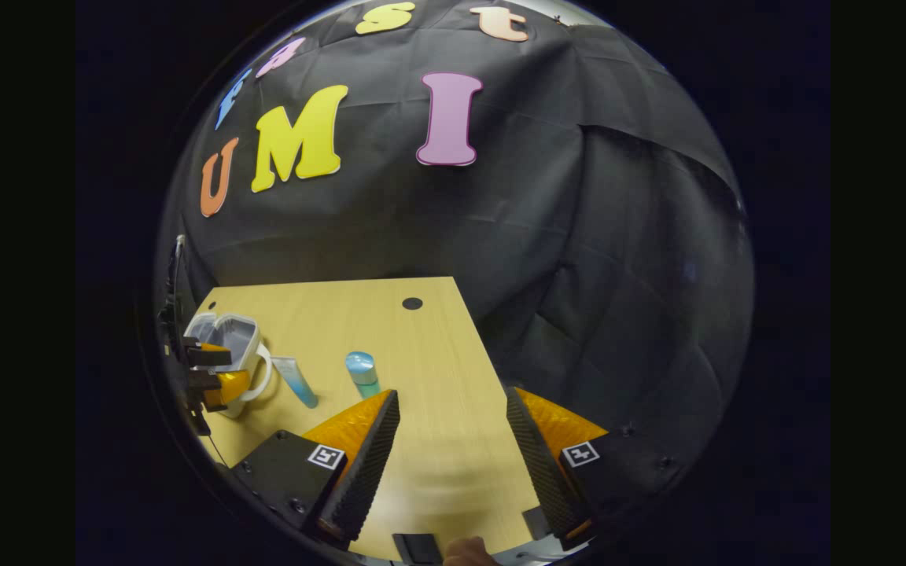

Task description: First open the suitcase, pack the skin care products into it, and then close the suitcase.

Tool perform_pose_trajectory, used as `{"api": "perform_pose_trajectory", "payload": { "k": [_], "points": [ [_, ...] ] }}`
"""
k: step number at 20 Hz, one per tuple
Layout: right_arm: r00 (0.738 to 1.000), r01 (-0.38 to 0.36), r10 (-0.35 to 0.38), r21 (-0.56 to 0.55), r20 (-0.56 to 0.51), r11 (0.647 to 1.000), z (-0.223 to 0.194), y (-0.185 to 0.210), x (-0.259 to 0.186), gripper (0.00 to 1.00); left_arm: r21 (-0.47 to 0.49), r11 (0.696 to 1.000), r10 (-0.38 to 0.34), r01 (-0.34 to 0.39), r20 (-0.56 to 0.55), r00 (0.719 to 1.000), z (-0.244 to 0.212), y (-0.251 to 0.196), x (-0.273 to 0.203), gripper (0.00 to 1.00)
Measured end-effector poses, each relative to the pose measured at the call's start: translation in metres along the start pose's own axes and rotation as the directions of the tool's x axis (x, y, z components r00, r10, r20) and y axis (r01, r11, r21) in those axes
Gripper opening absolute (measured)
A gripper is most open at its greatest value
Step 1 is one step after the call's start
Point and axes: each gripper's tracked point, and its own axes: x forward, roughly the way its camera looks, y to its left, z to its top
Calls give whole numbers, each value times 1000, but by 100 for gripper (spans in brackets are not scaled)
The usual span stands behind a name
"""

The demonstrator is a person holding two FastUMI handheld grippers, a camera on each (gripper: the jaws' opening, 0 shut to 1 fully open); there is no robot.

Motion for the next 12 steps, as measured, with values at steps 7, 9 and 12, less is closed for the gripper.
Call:
{"api": "perform_pose_trajectory", "payload": {
  "k": [7,9,12],
  "points": [
    [998,-23,18,-96,-56,995,-23,-23,18,82,-79,997,19,-19,-4,1000,-21,-37,80,96],
    [996,-34,24,-117,-89,993,-33,-26,23,82,-115,993,42,-39,17,999,-21,-37,97,96],
    [992,-71,55,-147,-110,987,-43,-25,31,81,-131,989,70,-63,46,997,-23,-35,116,93]
  ]
}}
